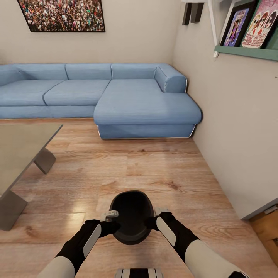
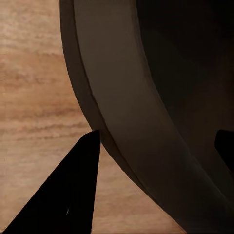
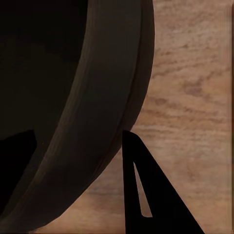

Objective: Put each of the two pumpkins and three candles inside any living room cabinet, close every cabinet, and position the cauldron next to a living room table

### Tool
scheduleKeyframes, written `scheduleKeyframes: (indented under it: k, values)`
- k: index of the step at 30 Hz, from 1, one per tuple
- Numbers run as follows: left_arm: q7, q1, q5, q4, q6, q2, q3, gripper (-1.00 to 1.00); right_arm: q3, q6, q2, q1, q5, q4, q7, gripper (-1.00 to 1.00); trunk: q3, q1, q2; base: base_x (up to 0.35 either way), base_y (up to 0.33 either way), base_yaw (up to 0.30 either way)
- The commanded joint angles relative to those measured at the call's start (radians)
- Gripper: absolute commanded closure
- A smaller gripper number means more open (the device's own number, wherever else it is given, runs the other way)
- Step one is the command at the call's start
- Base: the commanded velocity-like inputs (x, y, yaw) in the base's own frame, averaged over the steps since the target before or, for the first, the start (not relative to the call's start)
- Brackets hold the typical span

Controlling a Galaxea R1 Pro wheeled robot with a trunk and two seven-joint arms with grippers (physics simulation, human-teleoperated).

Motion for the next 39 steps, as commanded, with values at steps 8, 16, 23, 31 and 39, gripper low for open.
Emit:
scheduleKeyframes:
  k: [8,16,23,31,39]
  values:
    - [0.005,0.000,0.025,-0.001,0.003,0.000,-0.005,1.00,0.007,-0.002,0.000,-0.001,-0.020,-0.002,-0.010,1.00,0.011,-0.002,0.000,0.000,0.000,0.000]
    - [0.005,0.000,0.025,-0.001,0.003,0.000,-0.005,1.00,0.007,-0.002,0.000,-0.001,-0.019,-0.003,-0.010,1.00,0.019,-0.002,0.001,0.000,0.000,0.000]
    - [0.005,0.000,0.025,-0.001,0.003,0.000,-0.005,1.00,0.007,-0.002,0.000,-0.001,-0.018,-0.003,-0.010,1.00,0.042,-0.005,0.002,0.000,0.000,0.000]
    - [0.005,0.000,0.025,-0.002,0.003,0.000,-0.005,1.00,0.007,-0.003,-0.001,-0.001,-0.017,-0.005,-0.010,1.00,0.042,-0.005,0.002,0.000,0.000,0.000]
    - [0.005,0.000,0.025,-0.002,0.003,0.000,-0.005,1.00,0.007,-0.003,-0.001,-0.001,-0.018,-0.011,-0.011,1.00,0.042,-0.005,0.002,0.000,0.000,0.000]
